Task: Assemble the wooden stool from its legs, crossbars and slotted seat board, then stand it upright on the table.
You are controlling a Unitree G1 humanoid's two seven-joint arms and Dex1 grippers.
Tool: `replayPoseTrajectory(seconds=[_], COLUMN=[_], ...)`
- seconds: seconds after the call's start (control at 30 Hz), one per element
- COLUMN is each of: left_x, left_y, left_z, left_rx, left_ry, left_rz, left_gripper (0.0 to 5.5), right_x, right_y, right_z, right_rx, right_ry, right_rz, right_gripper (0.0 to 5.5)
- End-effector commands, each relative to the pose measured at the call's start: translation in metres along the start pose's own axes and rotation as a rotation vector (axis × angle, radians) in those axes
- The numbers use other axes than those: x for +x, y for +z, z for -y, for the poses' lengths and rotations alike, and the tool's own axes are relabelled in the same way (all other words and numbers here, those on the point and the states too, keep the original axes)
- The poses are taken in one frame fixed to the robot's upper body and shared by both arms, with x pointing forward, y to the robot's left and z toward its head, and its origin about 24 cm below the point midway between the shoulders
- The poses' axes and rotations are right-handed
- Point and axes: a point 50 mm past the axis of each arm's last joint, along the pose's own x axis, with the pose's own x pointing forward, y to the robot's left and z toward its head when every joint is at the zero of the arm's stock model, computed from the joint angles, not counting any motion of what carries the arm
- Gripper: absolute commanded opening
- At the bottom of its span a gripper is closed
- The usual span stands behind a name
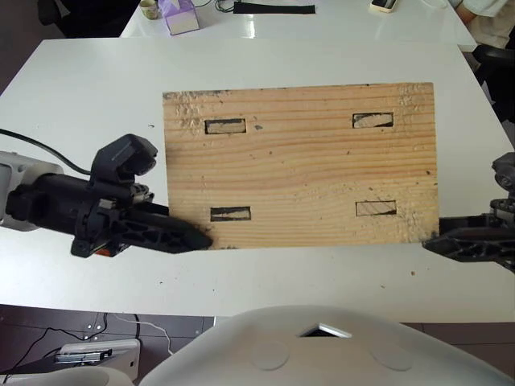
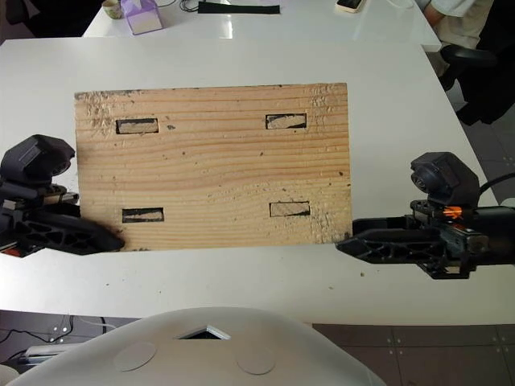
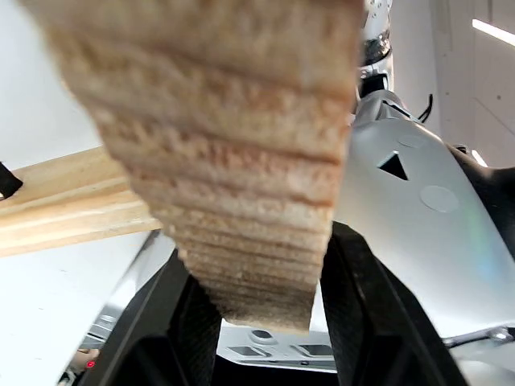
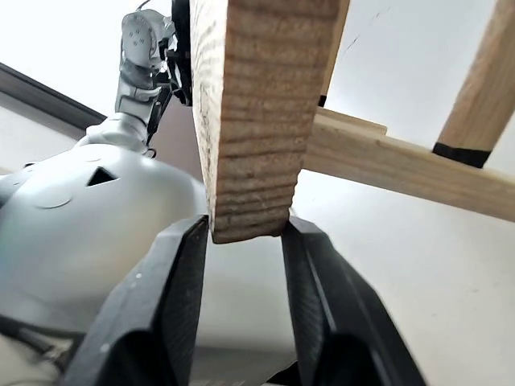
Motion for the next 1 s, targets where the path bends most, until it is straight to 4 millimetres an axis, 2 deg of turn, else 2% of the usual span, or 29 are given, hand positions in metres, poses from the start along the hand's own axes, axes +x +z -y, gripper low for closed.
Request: replayPoseTrajectory(seconds=[0.03,0.17,0.3,0.33,0.43,0.53,0.7,0.8,0.87,1.0], left_x=[0.005,0.011,0.013,0.012,0.011,0.008,0.004,0.003,0.003,-0.003], left_y=[-0.007,-0.009,-0.009,-0.007,0.000,0.016,0.065,0.083,0.083,0.065], left_z=[-0.005,-0.032,-0.036,-0.036,-0.039,-0.038,-0.035,-0.034,-0.034,-0.046], left_rx=[-0.043,-0.036,-0.037,-0.036,-0.030,0.006,0.133,0.172,0.180,0.151], left_ry=[0.039,0.093,0.137,0.144,0.152,0.143,0.119,0.112,0.117,0.224], left_rz=[-0.025,0.059,0.051,0.051,0.054,0.070,0.180,0.245,0.262,0.321], left_gripper=[1.67,1.67,1.67,1.98,2.39,2.87,3.69,4.24,4.31,4.31], right_x=[0.011,0.016,0.032,0.035,0.046,0.054,0.065,0.070,0.068,0.064], right_y=[0.004,-0.008,-0.015,-0.018,-0.028,-0.035,-0.037,-0.035,-0.032,-0.029], right_z=[-0.013,0.002,0.010,0.013,0.016,0.015,0.011,0.009,0.011,0.015], right_rx=[-0.046,-0.061,-0.190,-0.199,-0.181,-0.170,-0.185,-0.200,-0.210,-0.206], right_ry=[0.130,0.086,-0.010,-0.019,-0.025,-0.027,-0.043,-0.062,-0.091,-0.152], right_rz=[-0.015,0.070,0.200,0.237,0.313,0.366,0.449,0.463,0.458,0.440], right_gripper=[1.41,1.41,1.41,1.69,2.09,2.54,3.33,3.85,4.03,4.03])
